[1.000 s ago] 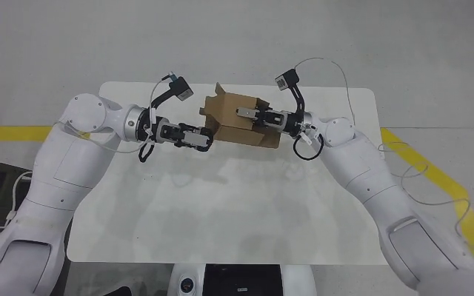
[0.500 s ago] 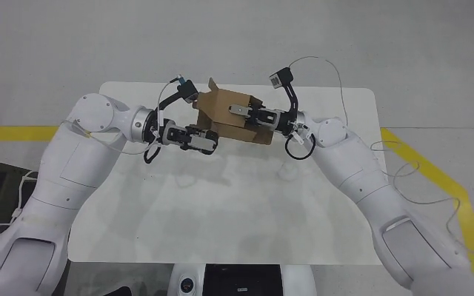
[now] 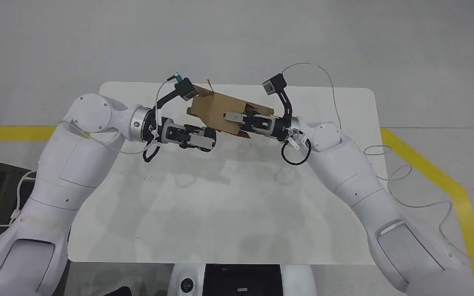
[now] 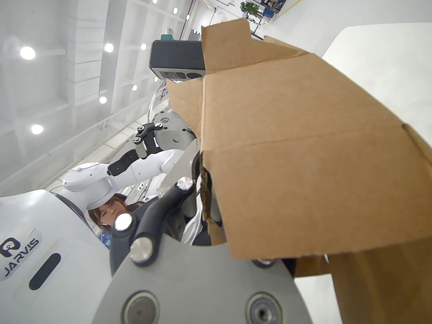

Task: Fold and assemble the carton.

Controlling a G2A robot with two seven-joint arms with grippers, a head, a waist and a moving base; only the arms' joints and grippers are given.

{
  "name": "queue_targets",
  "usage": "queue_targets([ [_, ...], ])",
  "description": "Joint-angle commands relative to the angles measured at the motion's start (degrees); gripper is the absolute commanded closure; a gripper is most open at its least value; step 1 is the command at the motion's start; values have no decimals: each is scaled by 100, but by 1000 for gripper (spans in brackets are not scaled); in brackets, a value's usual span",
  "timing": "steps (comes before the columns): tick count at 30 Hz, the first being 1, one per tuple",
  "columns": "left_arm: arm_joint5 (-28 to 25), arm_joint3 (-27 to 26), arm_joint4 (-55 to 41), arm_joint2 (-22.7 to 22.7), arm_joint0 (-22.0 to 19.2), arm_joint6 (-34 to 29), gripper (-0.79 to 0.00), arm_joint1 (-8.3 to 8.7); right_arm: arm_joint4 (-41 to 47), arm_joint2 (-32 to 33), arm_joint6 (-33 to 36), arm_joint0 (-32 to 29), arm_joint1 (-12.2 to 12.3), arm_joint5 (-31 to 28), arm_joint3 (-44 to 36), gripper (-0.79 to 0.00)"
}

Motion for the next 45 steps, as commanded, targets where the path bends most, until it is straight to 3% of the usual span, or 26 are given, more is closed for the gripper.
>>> queue_targets([
  [1, 3, -8, -15, -25, 18, -15, -785, 3, 18, 21, 34, -22, -13, 13, -2, 0],
  [19, 20, 110, -11, -298, 99, -93, -785, 42, -86, 411, 296, -36, -23, 121, 223, 0],
  [28, 333, 636, 683, -728, 39, 540, -785, 158, -23, 757, 1031, -59, 113, 456, 261, 0],
  [45, 632, 819, 1902, -319, 15, 1211, -785, 112, 122, 1323, 1748, -401, 412, 1171, -778, 0],
])
